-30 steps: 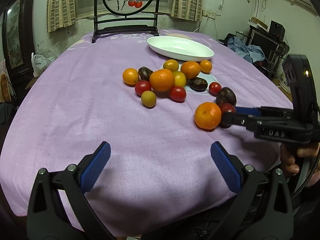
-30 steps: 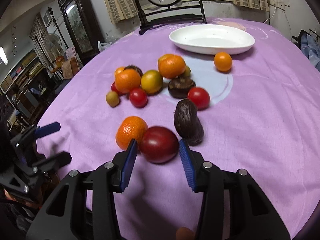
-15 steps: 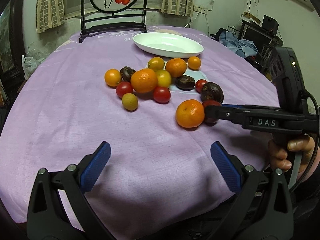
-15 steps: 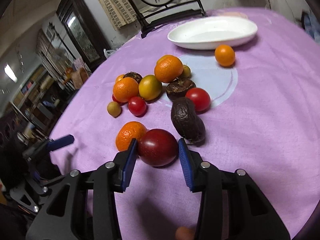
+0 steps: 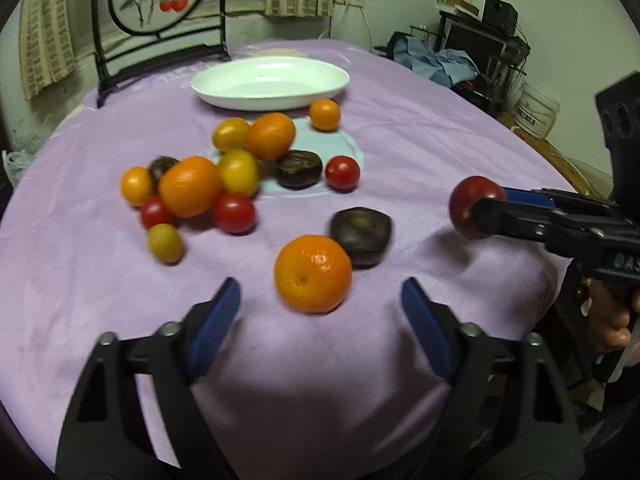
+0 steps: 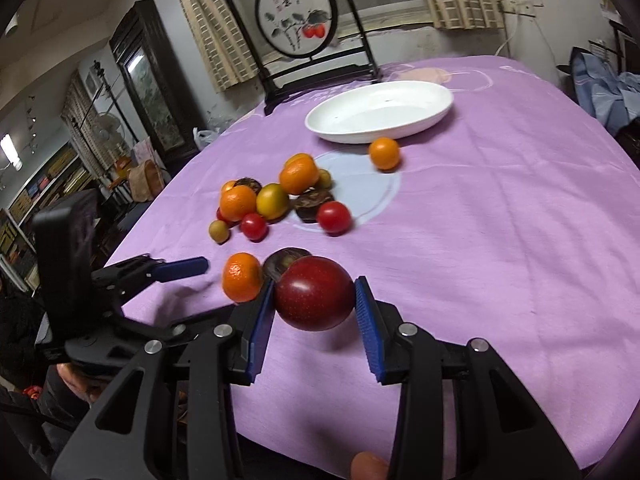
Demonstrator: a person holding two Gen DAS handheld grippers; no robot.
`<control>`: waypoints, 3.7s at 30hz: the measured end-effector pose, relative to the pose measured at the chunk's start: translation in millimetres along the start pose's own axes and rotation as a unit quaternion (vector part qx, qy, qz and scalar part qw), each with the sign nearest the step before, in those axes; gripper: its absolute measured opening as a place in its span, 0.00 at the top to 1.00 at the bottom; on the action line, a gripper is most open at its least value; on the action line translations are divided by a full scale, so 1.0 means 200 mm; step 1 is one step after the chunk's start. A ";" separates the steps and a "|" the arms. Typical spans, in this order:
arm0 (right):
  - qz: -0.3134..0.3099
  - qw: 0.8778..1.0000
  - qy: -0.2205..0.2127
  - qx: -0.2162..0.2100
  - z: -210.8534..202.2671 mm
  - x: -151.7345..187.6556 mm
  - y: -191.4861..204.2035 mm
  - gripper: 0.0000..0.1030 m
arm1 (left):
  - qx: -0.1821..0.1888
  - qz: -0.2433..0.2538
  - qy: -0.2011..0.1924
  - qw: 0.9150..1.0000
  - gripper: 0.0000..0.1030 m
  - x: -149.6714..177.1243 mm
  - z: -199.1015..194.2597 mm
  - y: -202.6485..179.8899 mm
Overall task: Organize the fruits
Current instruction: 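Grasp the red plum with the right tool while the left tool grasps a tangerine, then carry both fruits to the white plate and open both tools, then grasp the dark plum with the right tool while the left tool grasps the small yellow fruit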
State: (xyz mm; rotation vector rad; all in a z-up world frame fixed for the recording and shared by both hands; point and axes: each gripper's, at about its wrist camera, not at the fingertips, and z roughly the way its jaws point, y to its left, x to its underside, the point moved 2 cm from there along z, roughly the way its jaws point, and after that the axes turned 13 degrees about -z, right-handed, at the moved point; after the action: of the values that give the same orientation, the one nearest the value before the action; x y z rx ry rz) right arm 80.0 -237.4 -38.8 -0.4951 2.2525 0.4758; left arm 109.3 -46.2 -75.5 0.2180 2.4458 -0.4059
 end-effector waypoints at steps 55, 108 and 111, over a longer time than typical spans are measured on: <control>0.025 0.999 0.002 0.043 0.67 -0.77 -0.51 0.44 | -0.078 -0.034 -0.029 0.996 0.13 -1.14 0.38 0.27; -0.100 0.993 0.058 -0.001 0.41 -0.09 0.17 0.55 | -0.074 -0.050 -0.006 0.996 0.42 -0.20 0.07 0.40; -0.100 0.993 0.055 -0.002 0.40 -0.09 0.17 0.55 | -0.078 -0.061 0.007 0.995 0.49 -0.22 0.11 0.42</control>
State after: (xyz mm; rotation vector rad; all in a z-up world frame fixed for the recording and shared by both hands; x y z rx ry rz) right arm 123.4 -166.2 -70.9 -0.7565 2.2761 0.3571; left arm 178.0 21.6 -84.2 0.0062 2.4986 -0.2648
